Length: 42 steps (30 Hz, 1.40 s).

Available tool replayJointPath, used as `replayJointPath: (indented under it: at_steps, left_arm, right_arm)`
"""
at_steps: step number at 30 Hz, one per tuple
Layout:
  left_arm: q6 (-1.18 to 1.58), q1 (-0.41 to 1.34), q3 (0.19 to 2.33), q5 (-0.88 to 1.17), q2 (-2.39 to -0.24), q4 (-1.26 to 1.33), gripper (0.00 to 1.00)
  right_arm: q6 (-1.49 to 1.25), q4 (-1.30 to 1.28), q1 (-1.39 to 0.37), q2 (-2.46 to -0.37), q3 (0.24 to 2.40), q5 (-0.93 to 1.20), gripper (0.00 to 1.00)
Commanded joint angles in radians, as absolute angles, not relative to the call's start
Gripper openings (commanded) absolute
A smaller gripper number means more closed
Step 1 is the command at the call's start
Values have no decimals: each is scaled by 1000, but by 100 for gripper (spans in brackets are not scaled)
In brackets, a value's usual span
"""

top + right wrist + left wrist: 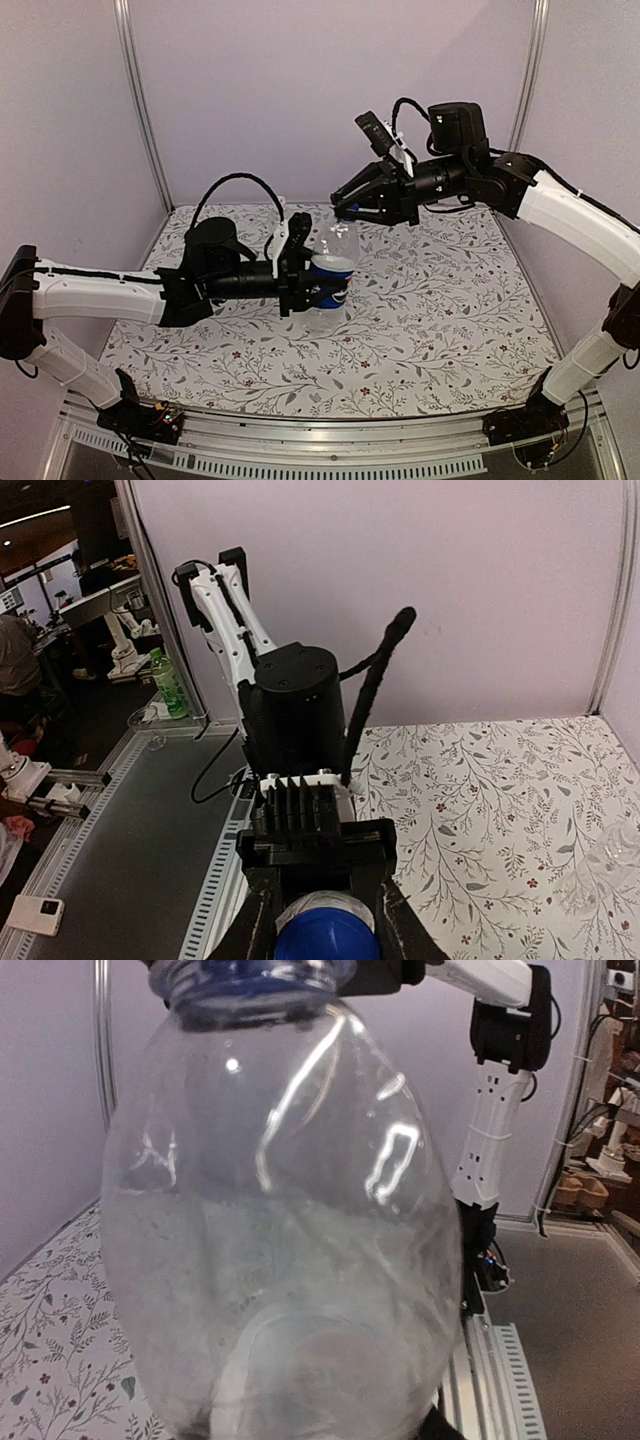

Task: Unscrew the bottle caps

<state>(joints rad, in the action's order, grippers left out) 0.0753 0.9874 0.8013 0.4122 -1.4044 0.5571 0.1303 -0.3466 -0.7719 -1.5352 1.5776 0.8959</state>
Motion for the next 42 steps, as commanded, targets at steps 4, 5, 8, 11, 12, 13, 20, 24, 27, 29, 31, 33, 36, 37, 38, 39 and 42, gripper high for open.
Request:
replayJointPath:
  at_steps: [4, 5, 8, 11, 12, 13, 20, 24, 27, 29, 31, 33, 36, 37, 38, 39, 42]
  left_arm:
    - [70, 990, 791, 697, -1398, 649, 38]
    - [72, 989, 791, 708, -1400, 651, 38]
    - [79, 987, 796, 714, -1406, 650, 37]
    - [77, 988, 800, 682, -1408, 640, 37]
    - [72, 988, 801, 664, -1408, 632, 37]
    - [67, 988, 805, 644, -1408, 618, 36]
    - [50, 987, 822, 528, -1411, 568, 36]
    - [48, 988, 824, 471, -1412, 555, 35]
    - [43, 988, 829, 398, -1414, 536, 35]
    - [40, 988, 832, 344, -1414, 521, 35]
    - [39, 987, 838, 291, -1414, 505, 35]
    - [39, 988, 841, 247, -1414, 495, 35]
    - [41, 987, 845, 194, -1415, 483, 35]
    - [43, 987, 847, 180, -1416, 480, 35]
    - [45, 988, 848, 168, -1417, 477, 36]
    - [48, 988, 849, 157, -1417, 474, 36]
    - [51, 988, 854, 121, -1421, 463, 36]
  right_arm:
    - [269, -432, -735, -1581, 1632, 1113, 11]
    - [269, -433, -731, -1584, 1632, 1128, 11]
    - [266, -432, -726, -1591, 1637, 1143, 12]
    - [249, -431, -725, -1602, 1644, 1127, 13]
    - [238, -431, -726, -1605, 1646, 1114, 13]
    - [229, -431, -726, -1606, 1647, 1097, 14]
    - [160, -419, -726, -1606, 1641, 1008, 35]
    - [136, -410, -726, -1599, 1639, 989, 55]
    - [116, -392, -726, -1585, 1628, 951, 73]
    - [101, -387, -726, -1568, 1620, 919, 82]
    - [87, -379, -726, -1554, 1610, 884, 87]
    - [68, -366, -726, -1533, 1604, 835, 91]
    - [6, -327, -726, -1510, 1596, 769, 93]
    - [-33, -309, -726, -1505, 1594, 746, 93]
    - [-81, -293, -726, -1499, 1593, 725, 93]
    - [-107, -280, -726, -1492, 1591, 692, 93]
    - [-211, -232, -727, -1481, 1579, 589, 92]
